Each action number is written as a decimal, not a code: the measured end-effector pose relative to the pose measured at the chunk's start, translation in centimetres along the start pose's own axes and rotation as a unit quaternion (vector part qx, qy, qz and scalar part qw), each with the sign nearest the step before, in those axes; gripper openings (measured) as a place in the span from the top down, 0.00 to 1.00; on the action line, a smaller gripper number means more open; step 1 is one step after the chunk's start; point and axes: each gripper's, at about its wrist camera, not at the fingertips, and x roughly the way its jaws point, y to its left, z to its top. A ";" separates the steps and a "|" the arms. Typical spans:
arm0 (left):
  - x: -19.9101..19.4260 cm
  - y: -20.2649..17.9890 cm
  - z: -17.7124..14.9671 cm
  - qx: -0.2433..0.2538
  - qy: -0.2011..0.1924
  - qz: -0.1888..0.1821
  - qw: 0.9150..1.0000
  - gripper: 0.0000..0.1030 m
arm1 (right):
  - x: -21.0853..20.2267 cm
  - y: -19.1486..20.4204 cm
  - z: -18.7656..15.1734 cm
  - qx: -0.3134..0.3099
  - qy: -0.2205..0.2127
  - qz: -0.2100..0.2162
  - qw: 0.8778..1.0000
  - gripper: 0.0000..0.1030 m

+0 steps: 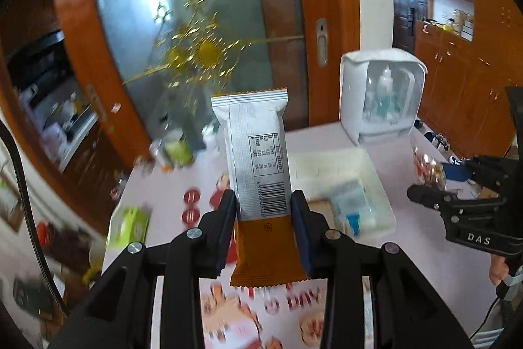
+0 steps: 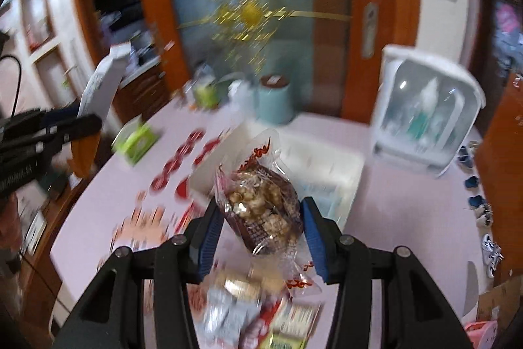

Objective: Organize snacks
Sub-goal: 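Carry both bags into the white tray and open both grippers, then move both grippers back over the remaining snack pile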

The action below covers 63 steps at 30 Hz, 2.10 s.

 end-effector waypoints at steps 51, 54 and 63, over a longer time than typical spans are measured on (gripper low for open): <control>5.5 -5.6 -3.5 -0.008 0.041 -0.071 0.997 0.11 | 2.4 -6.6 -6.6 0.120 0.085 -0.067 0.987 0.40; 4.9 -7.4 -4.5 -0.007 0.050 -0.071 0.996 0.10 | 1.8 -6.8 -8.2 0.099 0.096 -0.061 0.989 0.40; 5.3 -12.3 -10.7 -0.011 0.101 -0.062 0.993 0.10 | 2.2 -6.7 -14.1 0.067 0.138 -0.038 0.987 0.40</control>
